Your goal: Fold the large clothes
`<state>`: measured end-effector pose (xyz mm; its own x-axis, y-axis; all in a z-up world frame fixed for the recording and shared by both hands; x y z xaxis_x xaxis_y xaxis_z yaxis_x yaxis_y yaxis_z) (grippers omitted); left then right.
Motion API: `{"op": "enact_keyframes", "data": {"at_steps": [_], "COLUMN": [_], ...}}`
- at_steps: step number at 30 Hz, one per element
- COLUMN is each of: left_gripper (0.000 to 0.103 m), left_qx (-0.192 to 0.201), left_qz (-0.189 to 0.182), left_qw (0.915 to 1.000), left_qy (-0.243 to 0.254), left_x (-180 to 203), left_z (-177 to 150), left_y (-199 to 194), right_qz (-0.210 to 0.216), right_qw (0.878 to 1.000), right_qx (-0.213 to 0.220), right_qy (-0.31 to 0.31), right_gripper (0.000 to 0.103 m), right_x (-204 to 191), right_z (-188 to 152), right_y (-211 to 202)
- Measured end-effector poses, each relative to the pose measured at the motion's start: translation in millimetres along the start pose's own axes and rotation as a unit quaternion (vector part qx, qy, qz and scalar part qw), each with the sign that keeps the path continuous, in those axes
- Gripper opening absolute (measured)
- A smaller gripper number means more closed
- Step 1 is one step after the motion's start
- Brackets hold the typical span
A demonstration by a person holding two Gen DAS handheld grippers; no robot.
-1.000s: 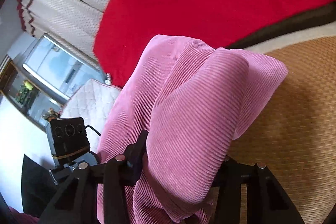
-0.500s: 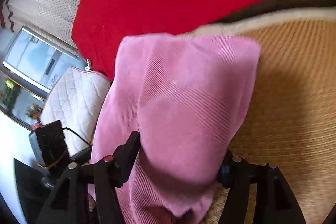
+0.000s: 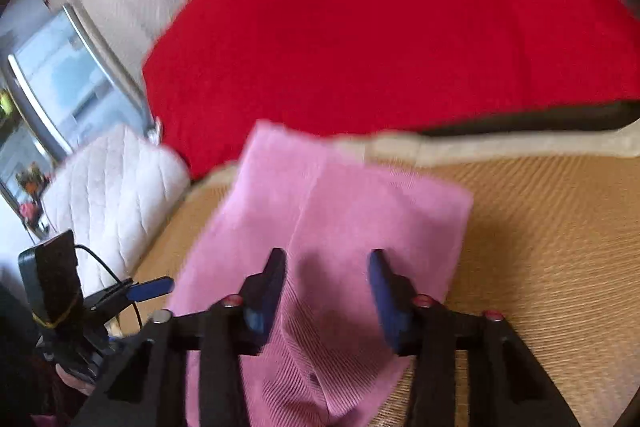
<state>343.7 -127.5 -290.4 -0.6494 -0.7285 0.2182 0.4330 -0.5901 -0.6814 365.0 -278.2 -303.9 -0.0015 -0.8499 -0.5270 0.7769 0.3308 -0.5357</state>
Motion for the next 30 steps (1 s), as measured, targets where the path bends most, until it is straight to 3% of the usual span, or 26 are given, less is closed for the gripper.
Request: {"op": "enact_keyframes", "data": {"at_steps": [2, 3, 6, 10, 14, 16, 20, 24, 30], "left_gripper": [0.093, 0.093, 0.093, 0.093, 0.093, 0.093, 0.093, 0.093, 0.096], "left_qx": [-0.007, -0.003, 0.026, 0.062, 0.119, 0.147, 0.169, 0.206, 0.248], "left_qz": [-0.008, -0.006, 0.017, 0.08, 0.137, 0.165, 0.192, 0.233, 0.245], "left_qw": [0.9998, 0.9998, 0.9994, 0.9945, 0.9826, 0.9744, 0.9649, 0.9475, 0.9338], "left_qy": [-0.018, -0.019, 0.012, 0.025, 0.04, 0.044, 0.059, 0.074, 0.08], "left_x": [-1, -1, 5, 11, 16, 23, 37, 51, 72], "left_z": [-3, -2, 5, 12, 28, 32, 45, 49, 52], "left_y": [7, 6, -5, -28, -69, -97, -133, -180, -238], "right_qz": [-0.037, -0.038, -0.023, -0.029, -0.051, -0.06, -0.073, -0.097, -0.112], "right_qw": [0.998, 0.998, 0.999, 0.999, 0.998, 0.996, 0.993, 0.988, 0.982], "right_qx": [-0.047, -0.049, -0.041, -0.007, 0.037, 0.061, 0.071, 0.084, 0.109], "right_qy": [-0.007, -0.001, 0.02, 0.019, -0.017, -0.032, -0.054, -0.081, -0.106], "right_gripper": [0.044, 0.044, 0.044, 0.048, 0.057, 0.068, 0.069, 0.069, 0.07], "right_x": [11, 15, 18, 15, 1, -14, -34, -57, -92], "right_z": [-22, -25, -17, -13, -10, -7, -9, -11, -9], "right_y": [29, 33, 20, -22, -75, -100, -135, -173, -234]}}
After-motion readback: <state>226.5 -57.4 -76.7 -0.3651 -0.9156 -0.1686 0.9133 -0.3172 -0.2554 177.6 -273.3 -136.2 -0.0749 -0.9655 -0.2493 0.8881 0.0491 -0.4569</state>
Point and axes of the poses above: each gripper's, at about its wrist camera, not at the fingertips, and y roughly the way its jaws point, x to its right, z to its top, the point moved 8 cm from there along y, roughly the way its jaws point, and after that the axes turned 10 degrees about x, right-handed, at the moved point
